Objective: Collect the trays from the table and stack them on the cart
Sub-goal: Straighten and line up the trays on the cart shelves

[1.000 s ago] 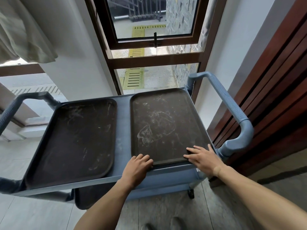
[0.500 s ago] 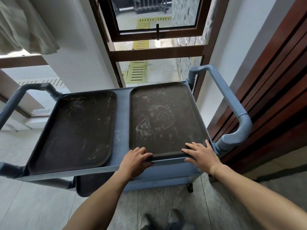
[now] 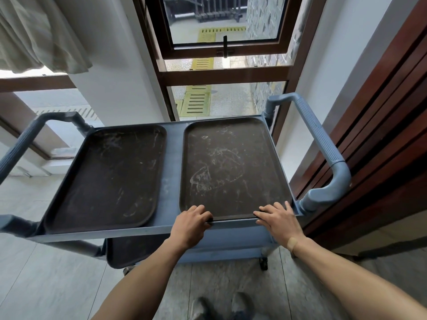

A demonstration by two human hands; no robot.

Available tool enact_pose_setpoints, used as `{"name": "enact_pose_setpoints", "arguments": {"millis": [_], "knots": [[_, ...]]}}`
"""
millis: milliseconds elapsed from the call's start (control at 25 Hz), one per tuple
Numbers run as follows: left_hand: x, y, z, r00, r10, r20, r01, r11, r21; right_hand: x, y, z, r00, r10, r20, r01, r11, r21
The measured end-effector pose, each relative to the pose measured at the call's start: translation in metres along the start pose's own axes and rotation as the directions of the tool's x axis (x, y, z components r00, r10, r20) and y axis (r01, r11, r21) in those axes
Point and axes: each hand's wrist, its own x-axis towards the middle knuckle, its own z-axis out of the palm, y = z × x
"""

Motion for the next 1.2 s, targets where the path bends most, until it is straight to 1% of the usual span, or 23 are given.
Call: {"name": "enact_pose_setpoints", "arguments": {"millis": [160,320,440,520,600,680,800,920,1000,1120,1200], "knots": [[-0.001,0.000,0.003,1.000,-0.023,-0.006,0.023,1.000,0.009,-0.002,-0.002,-0.003,1.000,-0.011,-0.022,0.010,0.999,-0.034],[-0.004,0.003,0.005,0.999,-0.052,-0.015,0.052,0.998,-0.020,-0.004,0.000,-0.004,0.997,-0.024,-0.068,0.024,1.000,-0.005],[-0.006,0.006,0.004,0.997,-0.073,-0.020,0.072,0.997,-0.038,-0.007,0.000,-0.006,0.987,-0.098,-0.125,0.097,0.995,-0.017],[-0.008,0.007,0.003,0.996,-0.087,-0.026,0.086,0.995,-0.047,-0.006,0.001,-0.007,0.976,-0.145,-0.164,0.132,0.987,-0.086],[-0.012,0.007,0.003,0.995,-0.093,-0.041,0.091,0.994,-0.061,-0.005,0.003,-0.008,0.971,-0.177,-0.163,0.158,0.980,-0.124],[-0.018,0.004,0.004,0.995,-0.086,-0.053,0.082,0.995,-0.058,0.000,0.006,-0.007,0.955,-0.226,-0.194,0.198,0.968,-0.157],[-0.028,-0.005,0.002,0.994,-0.082,-0.068,0.079,0.996,-0.038,0.006,0.004,-0.006,0.935,-0.286,-0.211,0.258,0.955,-0.149],[-0.044,-0.021,-0.001,0.990,-0.112,-0.083,0.110,0.994,-0.023,0.015,-0.014,-0.008,0.925,-0.308,-0.223,0.289,0.950,-0.116],[-0.059,-0.034,-0.005,0.982,-0.147,-0.116,0.147,0.989,-0.012,0.023,-0.036,-0.010,0.925,-0.322,-0.200,0.303,0.945,-0.119],[-0.091,-0.061,-0.012,0.960,-0.207,-0.190,0.208,0.978,-0.016,0.036,-0.079,-0.012,0.922,-0.339,-0.187,0.320,0.939,-0.123],[-0.121,-0.082,-0.013,0.945,-0.254,-0.207,0.256,0.967,-0.019,0.042,-0.113,-0.011,0.925,-0.335,-0.180,0.319,0.941,-0.110]]}}
